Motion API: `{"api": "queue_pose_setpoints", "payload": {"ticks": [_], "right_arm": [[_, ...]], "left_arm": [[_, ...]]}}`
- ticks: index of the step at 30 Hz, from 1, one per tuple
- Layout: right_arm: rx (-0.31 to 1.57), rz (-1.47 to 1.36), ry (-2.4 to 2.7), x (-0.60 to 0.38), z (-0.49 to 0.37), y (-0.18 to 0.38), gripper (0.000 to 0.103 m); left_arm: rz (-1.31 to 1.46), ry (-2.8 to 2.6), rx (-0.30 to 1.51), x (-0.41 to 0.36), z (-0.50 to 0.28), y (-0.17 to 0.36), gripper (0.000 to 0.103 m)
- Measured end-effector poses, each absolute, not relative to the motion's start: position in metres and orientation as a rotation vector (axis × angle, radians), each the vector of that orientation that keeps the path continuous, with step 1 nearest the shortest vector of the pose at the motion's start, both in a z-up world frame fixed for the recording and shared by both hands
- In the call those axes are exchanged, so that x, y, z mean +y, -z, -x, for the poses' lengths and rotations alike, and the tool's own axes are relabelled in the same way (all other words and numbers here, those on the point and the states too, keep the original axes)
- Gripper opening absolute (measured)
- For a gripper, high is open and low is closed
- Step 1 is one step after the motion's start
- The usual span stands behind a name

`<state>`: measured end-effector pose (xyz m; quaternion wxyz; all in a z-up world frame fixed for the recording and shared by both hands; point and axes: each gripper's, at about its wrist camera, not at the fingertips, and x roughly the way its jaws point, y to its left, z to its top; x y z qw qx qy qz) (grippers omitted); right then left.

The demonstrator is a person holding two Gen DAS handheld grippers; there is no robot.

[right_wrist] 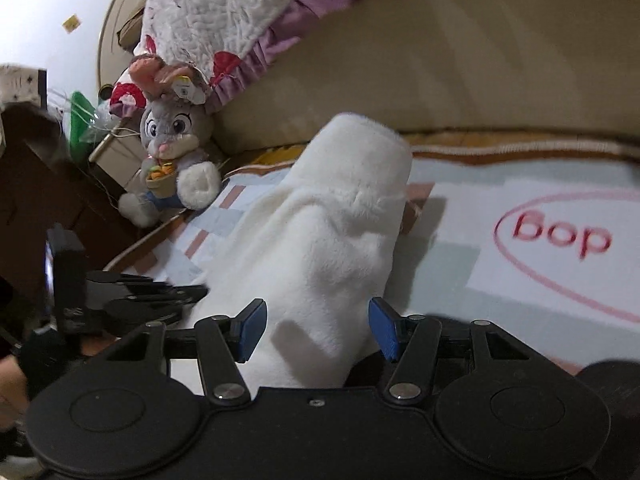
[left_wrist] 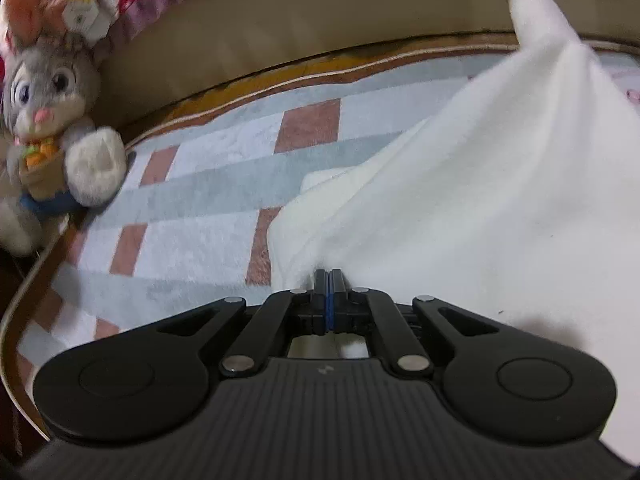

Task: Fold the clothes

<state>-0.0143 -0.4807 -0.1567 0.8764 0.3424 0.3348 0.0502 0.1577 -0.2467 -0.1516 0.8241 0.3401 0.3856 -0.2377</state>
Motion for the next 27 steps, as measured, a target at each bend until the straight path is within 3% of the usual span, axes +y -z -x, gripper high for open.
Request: {"api": "queue_pose_setpoints", "payload": {"ticks": [3,12,13,14,16,24,27], "right_arm": [[0.804,-0.723,-0.066,-0.476,0.004,0.173,0.069],[0.833,-0.931,-0.105,-0.482,0.008,0.199,0.069],[0.836,-0.954,-0.114,-0.482,0.009,0.201,0.069],[0.839,-0.974,-0.121,-0.482,0.011,0.203,0.070],[0.848,-0.962,-0.104,-0.480,0.011,0.204,0.072],[0.846,-1.008,-0.066,-0.469,0.032,0.196,0.072],[0.902,-1.043,-0.131,-0.459,0.043,0.194,0.072]], "left_arm": [[-0.741,0.507,0.820,-0.254,-0.162,0.157,0.001],[-0.637,0.485,0.861,-0.244,-0.169,0.135,0.003],[-0.587,0.490,0.851,-0.237,-0.165,0.128,0.010],[-0.532,0.529,0.827,-0.230,-0.158,0.122,0.027],[-0.440,0.605,0.782,-0.217,-0.142,0.107,0.040],[-0.632,0.841,0.733,-0.213,-0.083,0.024,0.042],[-0.704,0.929,0.712,-0.211,-0.061,-0.008,0.056]]}}
